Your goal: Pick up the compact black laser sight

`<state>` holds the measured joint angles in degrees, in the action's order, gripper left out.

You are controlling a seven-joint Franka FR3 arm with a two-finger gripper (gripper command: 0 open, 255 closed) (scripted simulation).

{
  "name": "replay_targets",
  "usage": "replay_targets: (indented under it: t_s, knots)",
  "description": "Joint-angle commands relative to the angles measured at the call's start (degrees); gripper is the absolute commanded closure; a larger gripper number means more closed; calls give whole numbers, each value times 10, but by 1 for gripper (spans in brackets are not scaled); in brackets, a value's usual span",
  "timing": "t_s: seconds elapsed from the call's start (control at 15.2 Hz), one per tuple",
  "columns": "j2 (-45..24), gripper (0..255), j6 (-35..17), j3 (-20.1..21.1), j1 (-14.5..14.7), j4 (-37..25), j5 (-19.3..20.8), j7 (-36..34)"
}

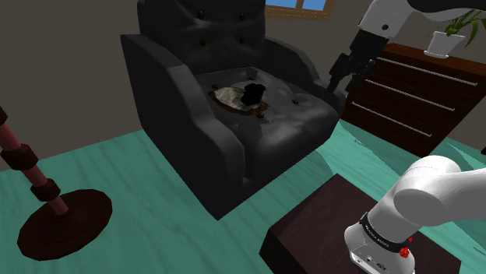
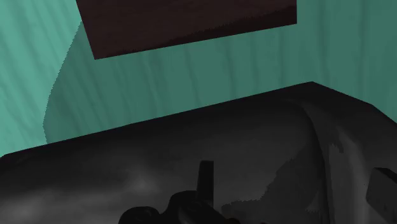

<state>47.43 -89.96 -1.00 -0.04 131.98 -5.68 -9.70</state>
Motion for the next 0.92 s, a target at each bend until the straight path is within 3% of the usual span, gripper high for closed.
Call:
replay_targets:
  t_s: [0.0,0.4,0.86]
  knots:
    - [0,0,0,0,0,0,0,0]
    - [-129,0,-52,54,-25,-63,-38,-139]
    - [-290,0,-94,95,-53,-170,-54,-296]
